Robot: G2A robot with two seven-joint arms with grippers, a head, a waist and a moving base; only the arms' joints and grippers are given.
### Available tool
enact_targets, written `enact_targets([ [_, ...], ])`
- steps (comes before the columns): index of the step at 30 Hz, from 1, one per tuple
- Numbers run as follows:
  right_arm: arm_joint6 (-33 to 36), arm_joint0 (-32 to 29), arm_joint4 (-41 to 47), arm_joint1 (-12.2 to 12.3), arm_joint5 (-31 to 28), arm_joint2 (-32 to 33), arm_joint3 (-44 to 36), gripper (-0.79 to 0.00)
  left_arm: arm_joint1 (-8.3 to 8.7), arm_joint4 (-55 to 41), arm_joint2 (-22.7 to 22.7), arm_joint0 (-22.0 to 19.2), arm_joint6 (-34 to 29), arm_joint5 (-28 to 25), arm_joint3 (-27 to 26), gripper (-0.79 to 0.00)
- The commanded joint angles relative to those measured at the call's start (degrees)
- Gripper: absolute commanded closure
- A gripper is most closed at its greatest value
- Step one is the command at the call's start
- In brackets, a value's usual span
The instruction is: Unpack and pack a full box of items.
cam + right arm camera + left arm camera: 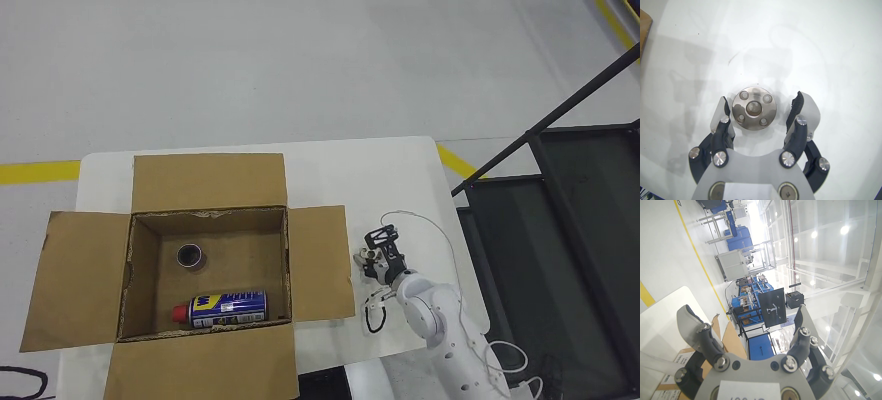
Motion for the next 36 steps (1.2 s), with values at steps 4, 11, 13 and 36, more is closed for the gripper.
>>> enact_targets([
  [4, 0.5, 0.4, 0.5, 0.2, 0.0, -0.2, 0.1, -0.413, 0.0, 0.0, 0.0, 0.0, 0.0, 0.0, 0.0, -0.785],
  [11, 0.9, 0.7, 1.0, 0.4, 0.1, -0.5, 0.2, -0.299, 0.0, 0.0, 0.0, 0.0, 0.0, 0.0, 0.0, -0.785],
  [13, 0.8, 0.8, 1.0, 0.5, 0.0, -0.6, 0.2, -0.256, 0.0, 0.0, 0.0, 0.0, 0.0, 0.0, 0.0, -0.785],
  [36, 1.6, -1.0, -0.4, 1.5, -0.1, -1.3, -5.3, 0.0, 0.0, 0.0, 0.0, 0.0, 0.0, 0.0, 0.0, -0.785],
])
